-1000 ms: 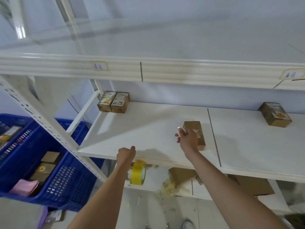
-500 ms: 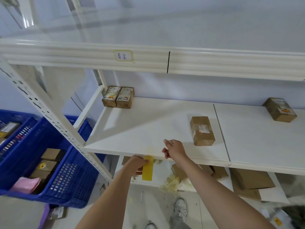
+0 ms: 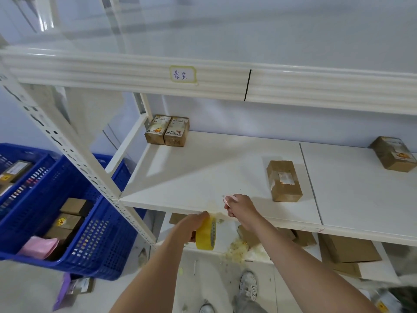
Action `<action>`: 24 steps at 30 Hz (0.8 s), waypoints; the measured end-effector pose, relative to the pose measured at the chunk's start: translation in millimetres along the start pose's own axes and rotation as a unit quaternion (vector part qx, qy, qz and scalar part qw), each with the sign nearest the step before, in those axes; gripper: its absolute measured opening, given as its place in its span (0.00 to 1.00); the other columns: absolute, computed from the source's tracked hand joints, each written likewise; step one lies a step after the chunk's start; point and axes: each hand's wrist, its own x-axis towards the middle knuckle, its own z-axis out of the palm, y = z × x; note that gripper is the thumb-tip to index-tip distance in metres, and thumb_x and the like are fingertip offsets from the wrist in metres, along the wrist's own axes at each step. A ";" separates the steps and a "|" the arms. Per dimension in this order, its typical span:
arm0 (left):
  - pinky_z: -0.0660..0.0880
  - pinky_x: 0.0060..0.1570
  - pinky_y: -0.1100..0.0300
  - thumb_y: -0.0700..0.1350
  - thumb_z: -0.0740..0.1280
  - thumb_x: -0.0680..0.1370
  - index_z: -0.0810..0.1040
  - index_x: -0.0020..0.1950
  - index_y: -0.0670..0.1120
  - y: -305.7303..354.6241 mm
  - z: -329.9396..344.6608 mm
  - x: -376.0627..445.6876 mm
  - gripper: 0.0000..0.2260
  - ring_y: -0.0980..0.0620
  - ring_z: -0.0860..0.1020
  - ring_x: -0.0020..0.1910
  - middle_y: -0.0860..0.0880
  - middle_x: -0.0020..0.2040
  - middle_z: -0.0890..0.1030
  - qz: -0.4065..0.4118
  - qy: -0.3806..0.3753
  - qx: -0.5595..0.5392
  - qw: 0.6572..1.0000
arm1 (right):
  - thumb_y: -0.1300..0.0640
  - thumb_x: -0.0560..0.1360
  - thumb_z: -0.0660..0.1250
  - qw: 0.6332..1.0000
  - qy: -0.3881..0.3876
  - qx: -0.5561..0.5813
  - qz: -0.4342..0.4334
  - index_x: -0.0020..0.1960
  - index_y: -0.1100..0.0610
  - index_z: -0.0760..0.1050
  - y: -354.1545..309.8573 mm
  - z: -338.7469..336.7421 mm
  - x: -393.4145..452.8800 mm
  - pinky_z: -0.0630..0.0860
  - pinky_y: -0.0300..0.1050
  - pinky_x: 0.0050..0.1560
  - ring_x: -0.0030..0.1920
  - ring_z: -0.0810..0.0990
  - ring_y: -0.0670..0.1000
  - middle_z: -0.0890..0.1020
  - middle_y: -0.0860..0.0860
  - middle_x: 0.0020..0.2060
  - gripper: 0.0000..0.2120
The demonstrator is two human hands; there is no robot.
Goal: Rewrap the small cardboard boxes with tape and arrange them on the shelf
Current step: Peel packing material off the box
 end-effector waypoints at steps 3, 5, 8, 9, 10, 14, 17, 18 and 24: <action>0.81 0.56 0.44 0.60 0.67 0.79 0.75 0.59 0.44 -2.7 -4.4 2.7 0.21 0.41 0.85 0.50 0.41 0.55 0.83 -0.004 -0.014 -0.013 1.000 | 0.54 0.81 0.64 0.999 -0.002 -0.038 -0.014 0.43 0.61 0.76 3.4 -0.9 0.9 0.71 0.44 0.38 0.29 0.70 0.48 0.78 0.50 0.34 0.12; 0.81 0.56 0.43 0.62 0.69 0.76 0.75 0.63 0.45 -8.4 -8.8 9.2 0.25 0.41 0.85 0.52 0.41 0.56 0.83 0.001 -0.034 -0.021 0.999 | 0.53 0.81 0.64 0.999 0.003 -0.045 -0.016 0.44 0.60 0.76 4.7 0.3 1.0 0.71 0.44 0.38 0.29 0.70 0.48 0.78 0.49 0.34 0.12; 0.81 0.55 0.42 0.66 0.71 0.72 0.77 0.63 0.46 -15.4 -7.4 9.1 0.28 0.41 0.85 0.52 0.42 0.56 0.84 0.002 -0.045 -0.028 0.999 | 0.53 0.82 0.63 0.998 0.013 -0.055 -0.013 0.43 0.60 0.75 7.0 2.7 0.1 0.71 0.44 0.38 0.29 0.70 0.48 0.77 0.49 0.32 0.14; 0.81 0.55 0.43 0.65 0.70 0.74 0.77 0.61 0.46 -15.4 -5.0 5.7 0.26 0.42 0.85 0.52 0.42 0.56 0.84 0.006 -0.038 -0.026 0.999 | 0.52 0.83 0.62 0.998 0.016 -0.062 -0.012 0.42 0.60 0.75 8.0 3.8 0.0 0.71 0.44 0.39 0.30 0.71 0.49 0.76 0.50 0.32 0.15; 0.81 0.56 0.44 0.64 0.68 0.77 0.77 0.59 0.47 -15.4 -2.5 1.6 0.23 0.42 0.85 0.52 0.42 0.56 0.83 0.009 -0.026 -0.018 0.999 | 0.52 0.83 0.62 0.997 0.018 -0.069 -0.012 0.41 0.60 0.75 9.3 5.1 -0.4 0.72 0.45 0.40 0.31 0.71 0.50 0.76 0.50 0.31 0.16; 0.81 0.57 0.47 0.60 0.64 0.81 0.74 0.62 0.49 -10.3 1.7 -5.8 0.18 0.43 0.84 0.54 0.43 0.57 0.82 0.037 0.009 0.044 0.998 | 0.50 0.82 0.62 0.996 0.022 -0.091 -0.003 0.40 0.60 0.76 14.1 10.5 -1.9 0.72 0.46 0.41 0.31 0.73 0.51 0.76 0.51 0.30 0.17; 0.82 0.48 0.53 0.56 0.63 0.83 0.73 0.68 0.50 -8.7 2.9 -7.3 0.16 0.46 0.82 0.50 0.46 0.54 0.81 0.057 0.009 0.023 0.998 | 0.52 0.83 0.61 0.995 0.030 -0.098 0.003 0.41 0.60 0.75 14.9 12.4 -2.0 0.73 0.47 0.42 0.33 0.74 0.52 0.77 0.51 0.32 0.16; 0.80 0.43 0.56 0.54 0.62 0.84 0.73 0.69 0.49 -8.5 3.4 -10.0 0.16 0.48 0.82 0.48 0.46 0.53 0.80 0.063 0.009 0.014 0.998 | 0.52 0.83 0.60 0.995 0.032 -0.099 0.003 0.42 0.60 0.75 14.1 12.2 -2.7 0.73 0.47 0.43 0.34 0.74 0.52 0.78 0.51 0.33 0.16; 0.80 0.55 0.50 0.56 0.63 0.83 0.72 0.67 0.49 -10.2 7.3 -4.6 0.17 0.44 0.81 0.53 0.44 0.56 0.80 0.050 0.020 0.002 0.999 | 0.52 0.84 0.59 0.994 0.033 -0.106 0.004 0.48 0.61 0.75 8.6 8.7 -7.6 0.72 0.44 0.39 0.34 0.74 0.50 0.77 0.49 0.32 0.14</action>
